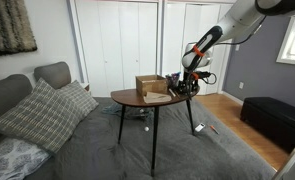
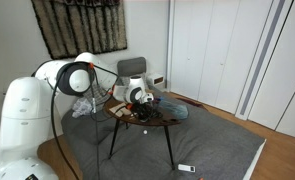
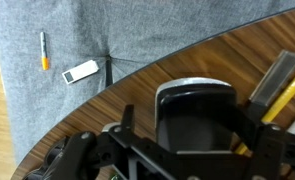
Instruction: Pick up the glasses case and put it in the cardboard box
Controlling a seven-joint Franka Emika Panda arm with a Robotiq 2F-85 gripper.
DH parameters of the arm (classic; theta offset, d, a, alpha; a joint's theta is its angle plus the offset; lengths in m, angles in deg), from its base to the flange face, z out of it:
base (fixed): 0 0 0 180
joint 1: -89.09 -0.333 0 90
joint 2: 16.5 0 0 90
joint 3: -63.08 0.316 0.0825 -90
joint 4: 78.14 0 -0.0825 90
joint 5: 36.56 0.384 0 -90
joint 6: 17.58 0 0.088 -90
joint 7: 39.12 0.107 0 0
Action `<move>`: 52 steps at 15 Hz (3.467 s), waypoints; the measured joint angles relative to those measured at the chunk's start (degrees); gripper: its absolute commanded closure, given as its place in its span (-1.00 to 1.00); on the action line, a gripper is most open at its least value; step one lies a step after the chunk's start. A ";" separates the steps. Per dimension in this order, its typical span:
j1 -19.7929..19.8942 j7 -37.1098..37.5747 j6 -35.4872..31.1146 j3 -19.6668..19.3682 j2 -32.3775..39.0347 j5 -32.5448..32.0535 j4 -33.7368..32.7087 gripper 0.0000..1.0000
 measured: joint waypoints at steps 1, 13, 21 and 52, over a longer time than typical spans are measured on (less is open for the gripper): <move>0.00 0.00 -0.15 -0.08 0.16 0.00 -0.16 -0.17; -0.21 -0.12 11.59 0.70 -5.98 0.56 0.57 0.07; -0.92 -4.07 27.28 4.19 -24.06 6.23 3.78 0.07; -8.49 17.91 21.00 6.21 21.88 11.24 -50.75 0.07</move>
